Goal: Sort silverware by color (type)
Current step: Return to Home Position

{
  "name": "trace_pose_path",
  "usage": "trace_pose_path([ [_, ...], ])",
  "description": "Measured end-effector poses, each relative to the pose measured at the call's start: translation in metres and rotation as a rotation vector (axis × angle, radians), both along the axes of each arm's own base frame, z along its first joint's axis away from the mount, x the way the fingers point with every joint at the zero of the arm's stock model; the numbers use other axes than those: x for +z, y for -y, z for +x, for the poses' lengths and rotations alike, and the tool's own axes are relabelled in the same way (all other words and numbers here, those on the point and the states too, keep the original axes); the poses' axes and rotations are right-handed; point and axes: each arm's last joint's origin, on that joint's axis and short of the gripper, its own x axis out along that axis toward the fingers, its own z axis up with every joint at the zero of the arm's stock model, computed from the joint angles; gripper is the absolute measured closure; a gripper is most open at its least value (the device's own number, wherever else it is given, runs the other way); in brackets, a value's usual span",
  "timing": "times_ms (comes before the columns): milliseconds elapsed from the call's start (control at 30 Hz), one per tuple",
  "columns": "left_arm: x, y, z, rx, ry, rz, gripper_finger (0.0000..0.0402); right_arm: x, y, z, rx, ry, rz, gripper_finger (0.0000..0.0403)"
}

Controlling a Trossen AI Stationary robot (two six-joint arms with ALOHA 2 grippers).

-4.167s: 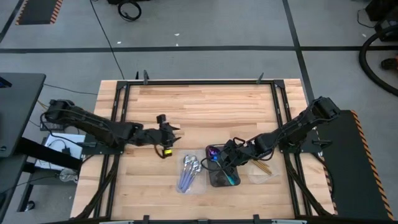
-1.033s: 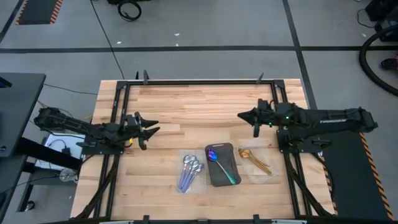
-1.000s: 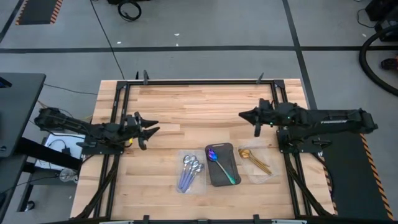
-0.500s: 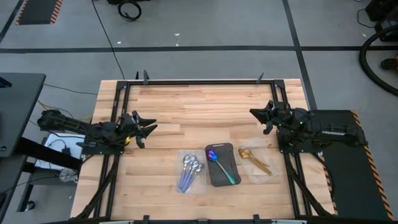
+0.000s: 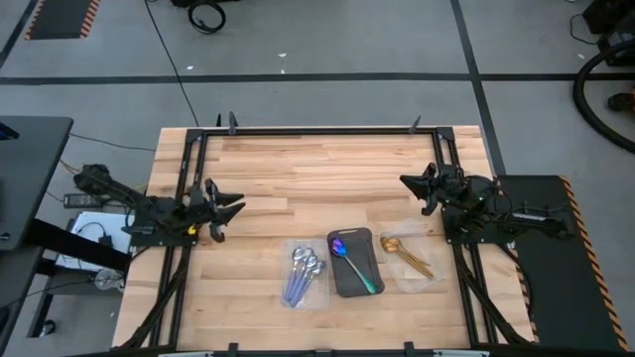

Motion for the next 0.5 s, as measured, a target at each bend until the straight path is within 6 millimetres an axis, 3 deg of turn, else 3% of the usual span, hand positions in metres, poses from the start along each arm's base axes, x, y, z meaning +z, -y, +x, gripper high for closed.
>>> trace_pose_path([
  [233, 0.007, 0.011, -0.011, -0.183, 0.062, 0.057, 0.0302, -0.002, 0.000, 0.001, 0.012, 0.010, 0.069, 0.0391],
  [500, 0.007, 0.013, -0.012, -0.207, 0.063, 0.065, 0.0305, -0.002, 0.000, 0.001, 0.012, 0.010, 0.069, 0.0386],
])
